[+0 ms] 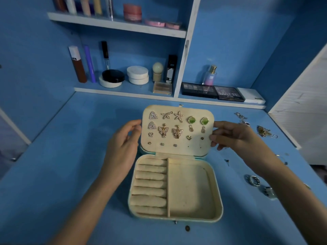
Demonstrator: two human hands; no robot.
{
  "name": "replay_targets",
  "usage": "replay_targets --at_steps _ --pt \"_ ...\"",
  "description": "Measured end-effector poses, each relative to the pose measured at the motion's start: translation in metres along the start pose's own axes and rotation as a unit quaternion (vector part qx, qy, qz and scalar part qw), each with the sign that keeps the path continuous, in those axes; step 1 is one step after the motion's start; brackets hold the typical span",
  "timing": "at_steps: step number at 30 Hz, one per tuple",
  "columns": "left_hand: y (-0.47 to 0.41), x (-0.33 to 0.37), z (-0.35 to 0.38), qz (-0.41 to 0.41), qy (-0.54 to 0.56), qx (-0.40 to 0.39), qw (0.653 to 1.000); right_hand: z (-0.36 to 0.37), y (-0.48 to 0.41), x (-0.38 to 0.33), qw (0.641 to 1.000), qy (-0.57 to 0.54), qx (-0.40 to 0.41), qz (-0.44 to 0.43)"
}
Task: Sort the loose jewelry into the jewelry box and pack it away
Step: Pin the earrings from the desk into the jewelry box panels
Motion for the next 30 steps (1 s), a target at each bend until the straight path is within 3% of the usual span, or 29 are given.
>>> replay_targets --at_steps 3,9,14,24,30 --pt "0.0 0.001 0.004 0.042 0.006 -0.02 0.999 -0.003 0.002 0.004 1.0 0.025 -0.019 0.005" --pt "0.0 0.0 0.007 0.056 0.038 -0.019 0.998 -0.032 0.006 0.02 0.954 0.298 0.023 -0.034" --pt "-0.002 -0.005 0.009 0.056 0.065 -0.023 0.996 -0.027 0.014 0.031 0.925 0.373 -0.048 -0.053" --pt "-0.004 -0.008 0.01 0.059 0.09 -0.021 0.994 -0.02 0.012 0.031 0.917 0.383 -0.069 -0.085" --pt "-0.003 -0.007 0.01 0.061 0.091 -0.021 0.994 -0.011 0.017 0.001 0.959 0.253 0.021 -0.127"
Point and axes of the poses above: each hand's wrist, its own y-axis away from the middle knuckle, its own z-axis out of the palm, x = y × z, the point moved 10 cm from there along -y, towards the middle knuckle, and after that the axes turned 5 degrees about z, right-handed, at the moved point
